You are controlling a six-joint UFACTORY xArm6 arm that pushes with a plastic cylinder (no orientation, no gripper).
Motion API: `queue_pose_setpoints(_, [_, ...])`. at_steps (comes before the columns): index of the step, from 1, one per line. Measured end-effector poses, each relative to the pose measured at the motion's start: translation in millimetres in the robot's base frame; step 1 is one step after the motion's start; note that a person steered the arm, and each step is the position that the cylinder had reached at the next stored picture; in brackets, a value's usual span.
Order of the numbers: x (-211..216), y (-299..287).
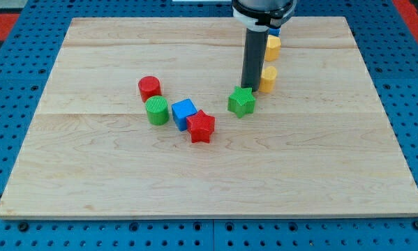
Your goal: Push the yellow heart to the yellow hexagon
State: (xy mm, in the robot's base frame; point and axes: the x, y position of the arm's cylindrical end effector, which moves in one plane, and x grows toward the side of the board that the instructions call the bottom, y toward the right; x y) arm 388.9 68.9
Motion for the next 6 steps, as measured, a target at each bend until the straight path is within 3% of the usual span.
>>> queue_pose_setpoints(1, [29,20])
queue_pose_setpoints(2, [25,34])
queue_pose_setpoints(4, [-23,34])
queue_pose_setpoints(5, [-31,34])
queue_pose_setpoints(6, [-29,-3])
